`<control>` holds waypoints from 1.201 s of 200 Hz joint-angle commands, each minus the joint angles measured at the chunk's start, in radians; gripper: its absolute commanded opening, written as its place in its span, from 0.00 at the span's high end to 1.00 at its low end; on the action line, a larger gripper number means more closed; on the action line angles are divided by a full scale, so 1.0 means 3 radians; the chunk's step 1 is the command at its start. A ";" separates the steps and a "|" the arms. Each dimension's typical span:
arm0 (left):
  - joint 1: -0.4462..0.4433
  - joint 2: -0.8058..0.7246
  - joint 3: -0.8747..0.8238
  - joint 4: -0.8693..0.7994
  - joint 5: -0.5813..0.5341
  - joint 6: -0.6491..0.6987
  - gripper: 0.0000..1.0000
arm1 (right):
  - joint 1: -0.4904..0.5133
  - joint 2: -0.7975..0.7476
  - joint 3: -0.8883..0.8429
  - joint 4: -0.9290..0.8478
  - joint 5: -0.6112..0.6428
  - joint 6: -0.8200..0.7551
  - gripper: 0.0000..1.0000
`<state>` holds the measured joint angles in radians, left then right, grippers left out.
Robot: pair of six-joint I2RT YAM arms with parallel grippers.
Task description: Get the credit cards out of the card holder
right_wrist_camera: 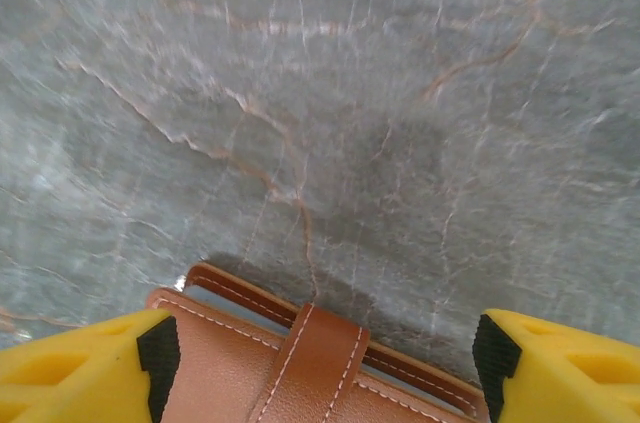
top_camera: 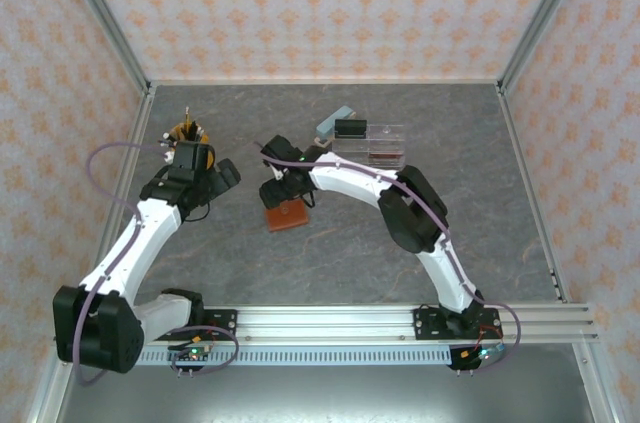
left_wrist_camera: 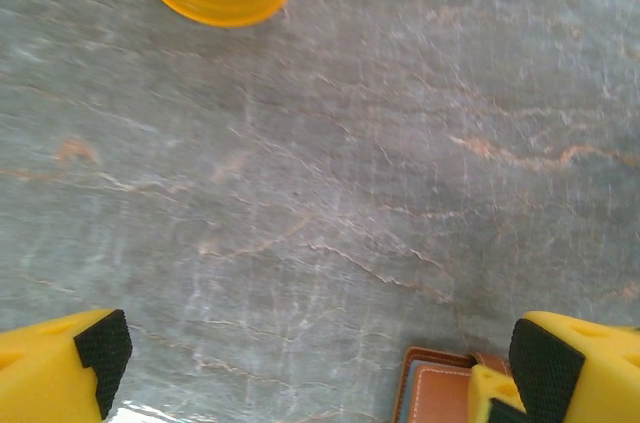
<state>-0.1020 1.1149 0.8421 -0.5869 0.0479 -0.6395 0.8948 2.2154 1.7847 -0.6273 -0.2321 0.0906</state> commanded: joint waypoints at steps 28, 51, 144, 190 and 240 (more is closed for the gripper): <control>0.0038 -0.0080 -0.0056 -0.0207 -0.0201 -0.0016 0.00 | -0.0012 0.0031 -0.0004 -0.0505 0.0452 -0.0156 0.20; 0.0038 0.0031 0.0000 -0.0264 -0.0030 -0.0036 0.00 | -0.0017 -0.0038 -0.0110 -0.0611 0.0715 -0.0072 0.20; -0.0105 0.0443 -0.0082 0.0034 0.0846 -0.0010 0.02 | -0.0473 -0.1053 -0.1413 -0.0138 0.0150 0.1232 0.27; -0.0565 0.0673 -0.0125 0.0359 0.1201 -0.0151 0.05 | -0.0490 -0.1298 -0.1775 0.0027 -0.0039 0.1526 0.24; -0.0838 0.0892 -0.0290 0.0918 0.1698 -0.0410 0.08 | -0.0487 -0.1330 -0.2042 0.0289 -0.0343 0.1610 0.40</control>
<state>-0.3317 1.3609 0.7830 -0.4248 0.4519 -0.7109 0.7471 1.8301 1.1931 -0.5911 -0.2760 0.5411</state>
